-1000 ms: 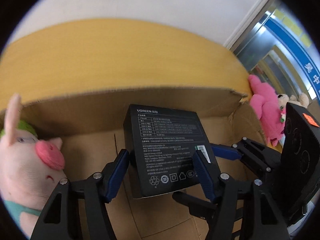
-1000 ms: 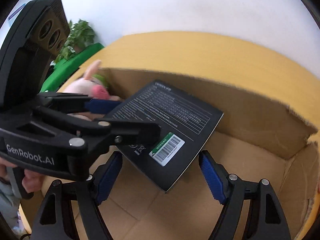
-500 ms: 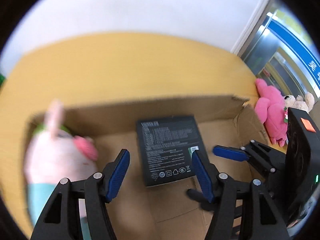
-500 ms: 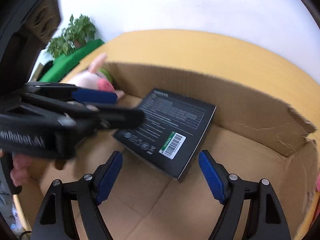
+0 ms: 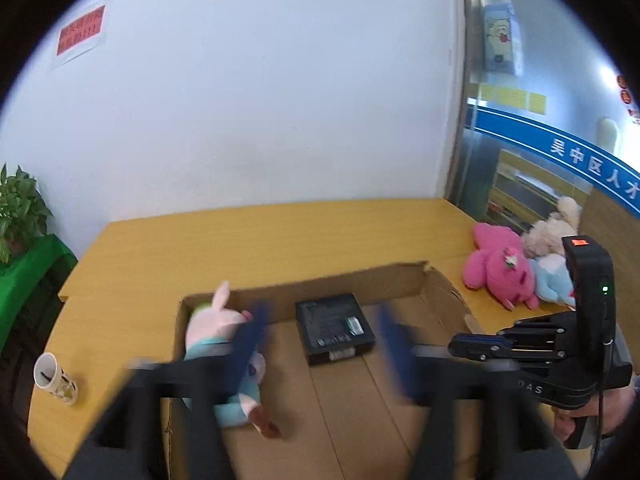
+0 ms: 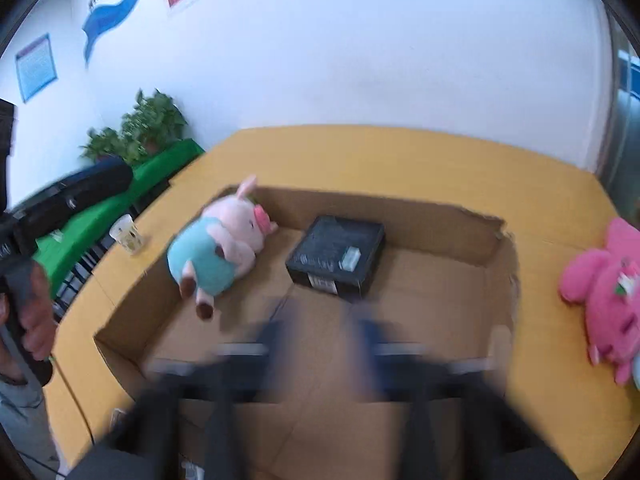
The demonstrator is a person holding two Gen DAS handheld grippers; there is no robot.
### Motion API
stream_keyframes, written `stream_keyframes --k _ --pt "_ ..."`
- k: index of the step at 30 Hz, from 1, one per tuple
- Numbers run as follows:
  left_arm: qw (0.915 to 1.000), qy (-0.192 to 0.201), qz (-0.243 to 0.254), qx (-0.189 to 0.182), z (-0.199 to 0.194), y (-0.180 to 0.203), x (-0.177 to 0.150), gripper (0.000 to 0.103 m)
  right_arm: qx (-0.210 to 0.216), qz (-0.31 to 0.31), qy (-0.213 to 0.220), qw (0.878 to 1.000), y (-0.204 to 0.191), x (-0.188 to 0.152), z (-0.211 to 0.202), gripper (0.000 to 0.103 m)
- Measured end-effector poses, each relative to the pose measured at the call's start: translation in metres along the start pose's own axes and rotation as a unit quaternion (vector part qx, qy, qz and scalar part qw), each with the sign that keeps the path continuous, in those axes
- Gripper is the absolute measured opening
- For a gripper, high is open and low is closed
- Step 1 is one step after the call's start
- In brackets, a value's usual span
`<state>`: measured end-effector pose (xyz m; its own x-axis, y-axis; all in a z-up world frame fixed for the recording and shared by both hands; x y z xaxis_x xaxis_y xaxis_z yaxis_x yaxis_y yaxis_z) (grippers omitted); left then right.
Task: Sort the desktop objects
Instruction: 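Withdraw the right gripper and move it toward the black sunglasses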
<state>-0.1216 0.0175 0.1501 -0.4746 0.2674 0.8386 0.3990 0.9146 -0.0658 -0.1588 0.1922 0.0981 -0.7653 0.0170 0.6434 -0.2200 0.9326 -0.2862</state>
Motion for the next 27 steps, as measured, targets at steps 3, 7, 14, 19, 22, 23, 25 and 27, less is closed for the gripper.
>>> stream_keyframes --k 3,7,14,19,22,23,25,27 --pt "0.9997 -0.009 -0.022 -0.007 -0.007 0.006 -0.010 0.005 -0.004 -0.002 0.004 1.000 -0.009 -0.017 -0.020 0.002" --pt "0.9986 -0.006 -0.017 0.049 -0.028 0.007 -0.024 0.061 -0.036 -0.016 0.021 0.999 -0.021 -0.039 -0.043 0.089" --pt "0.9971 0.012 -0.006 0.075 -0.051 0.012 -0.053 0.081 -0.084 -0.012 0.072 0.994 -0.020 -0.059 -0.074 0.102" --pt "0.9960 0.022 -0.028 0.081 -0.065 0.015 -0.069 0.081 -0.081 0.007 0.076 0.994 -0.016 -0.075 -0.082 0.102" --pt "0.9943 0.030 -0.034 0.096 -0.073 0.019 -0.072 0.081 -0.084 0.006 0.077 0.993 -0.017 -0.083 -0.084 0.102" --pt "0.9940 0.035 -0.042 0.095 -0.076 0.020 -0.073 0.081 -0.086 0.006 0.078 0.993 -0.017 -0.086 -0.086 0.102" --pt "0.9940 0.037 -0.058 0.086 -0.078 0.020 -0.076 0.081 -0.090 0.008 0.083 0.992 -0.015 -0.091 -0.089 0.093" --pt "0.9946 0.027 -0.064 0.077 -0.077 0.019 -0.079 0.081 -0.099 0.009 0.079 0.992 -0.012 -0.094 -0.091 0.050"
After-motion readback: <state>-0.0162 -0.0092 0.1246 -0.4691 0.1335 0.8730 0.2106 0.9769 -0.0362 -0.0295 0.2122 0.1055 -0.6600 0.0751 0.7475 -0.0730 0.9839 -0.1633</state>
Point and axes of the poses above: each gripper's, at about its wrist camera, not at the fingertips, and z roughly the way its jaws point, y to its right, x to its top, the point moved 4 cm from there along z, roughly the way its jaws point, and after that the axes turned 10 degrees about z, right-handed, at the moved point
